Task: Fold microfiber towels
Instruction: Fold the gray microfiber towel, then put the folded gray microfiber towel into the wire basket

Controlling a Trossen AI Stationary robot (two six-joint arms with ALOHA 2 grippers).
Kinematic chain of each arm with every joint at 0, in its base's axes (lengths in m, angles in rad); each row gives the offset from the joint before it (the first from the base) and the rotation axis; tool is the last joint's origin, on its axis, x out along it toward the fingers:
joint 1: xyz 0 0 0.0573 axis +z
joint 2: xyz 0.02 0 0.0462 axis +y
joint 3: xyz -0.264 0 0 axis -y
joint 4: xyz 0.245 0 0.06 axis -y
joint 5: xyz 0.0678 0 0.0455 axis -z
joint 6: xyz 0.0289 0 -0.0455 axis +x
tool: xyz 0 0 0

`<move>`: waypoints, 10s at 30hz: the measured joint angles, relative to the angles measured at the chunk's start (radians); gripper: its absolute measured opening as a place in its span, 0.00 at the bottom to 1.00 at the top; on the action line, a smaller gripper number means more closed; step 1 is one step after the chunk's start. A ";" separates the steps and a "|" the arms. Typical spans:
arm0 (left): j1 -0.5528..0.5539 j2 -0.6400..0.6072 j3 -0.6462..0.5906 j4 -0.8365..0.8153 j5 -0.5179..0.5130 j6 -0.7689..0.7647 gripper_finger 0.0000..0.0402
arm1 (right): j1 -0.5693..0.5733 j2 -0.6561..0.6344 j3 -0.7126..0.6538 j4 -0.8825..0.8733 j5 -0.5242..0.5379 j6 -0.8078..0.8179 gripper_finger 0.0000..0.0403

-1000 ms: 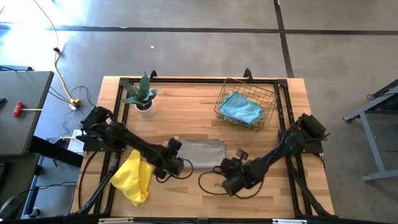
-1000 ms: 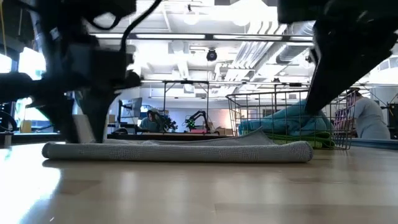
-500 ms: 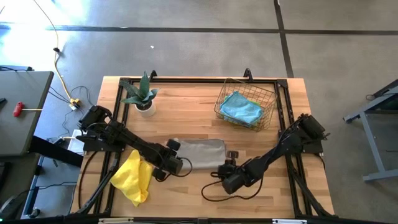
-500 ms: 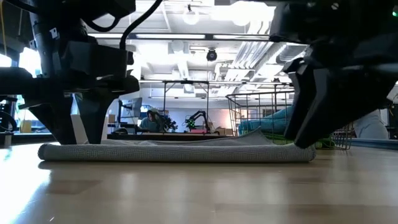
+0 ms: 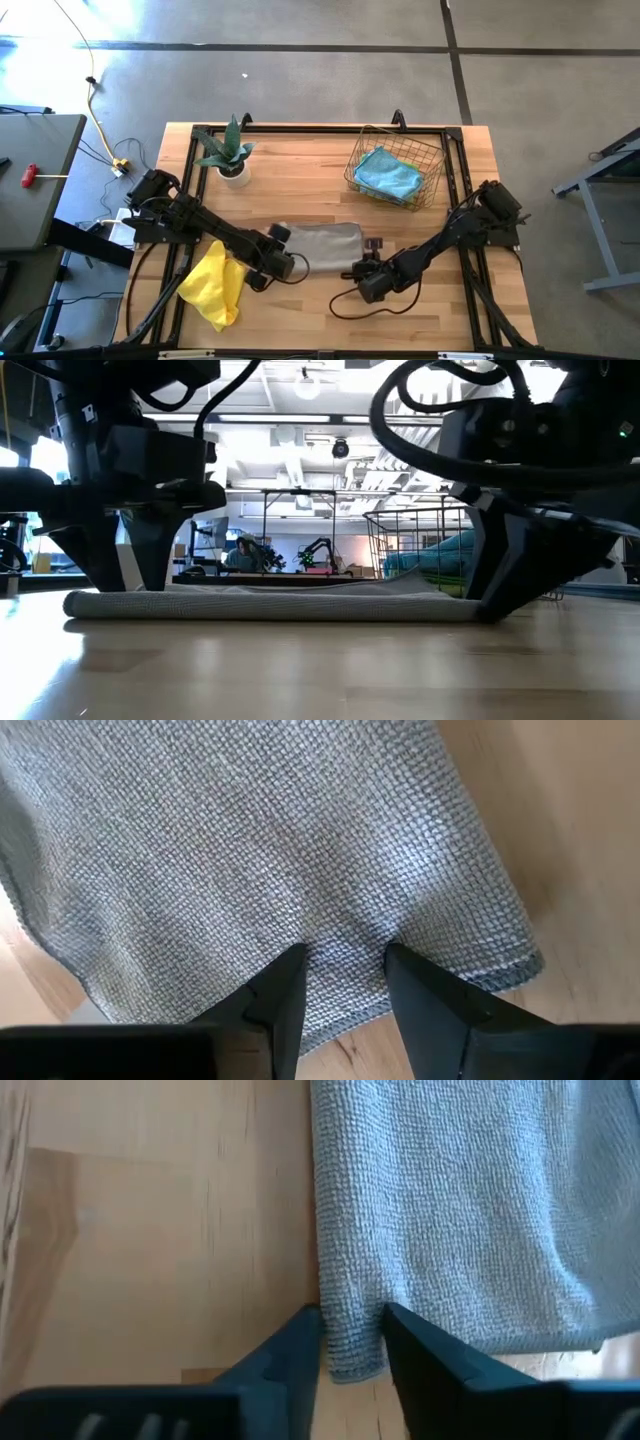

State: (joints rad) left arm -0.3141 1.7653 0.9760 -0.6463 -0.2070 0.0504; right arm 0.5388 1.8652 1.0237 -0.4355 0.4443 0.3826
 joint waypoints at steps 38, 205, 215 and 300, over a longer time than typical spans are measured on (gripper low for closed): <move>-0.193 -0.349 0.016 0.001 -0.014 -0.156 0.33 | -0.173 0.044 0.428 -0.199 -0.130 -0.613 0.00; -0.190 -0.421 -0.393 0.149 -0.416 -0.561 0.33 | -0.279 0.372 0.430 0.958 -0.368 -0.766 0.00; -0.190 -0.421 -0.393 0.149 -0.384 -0.564 0.33 | -0.294 0.470 0.430 1.094 -0.348 -0.721 0.00; -0.188 -0.457 -0.248 0.382 -0.341 -0.326 0.33 | -0.014 0.209 0.400 0.035 0.102 -0.081 0.44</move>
State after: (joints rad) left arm -0.5019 1.3083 0.7280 -0.2646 -0.5482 -0.2760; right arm 0.5249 2.0740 1.4239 -0.4005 0.5464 0.3020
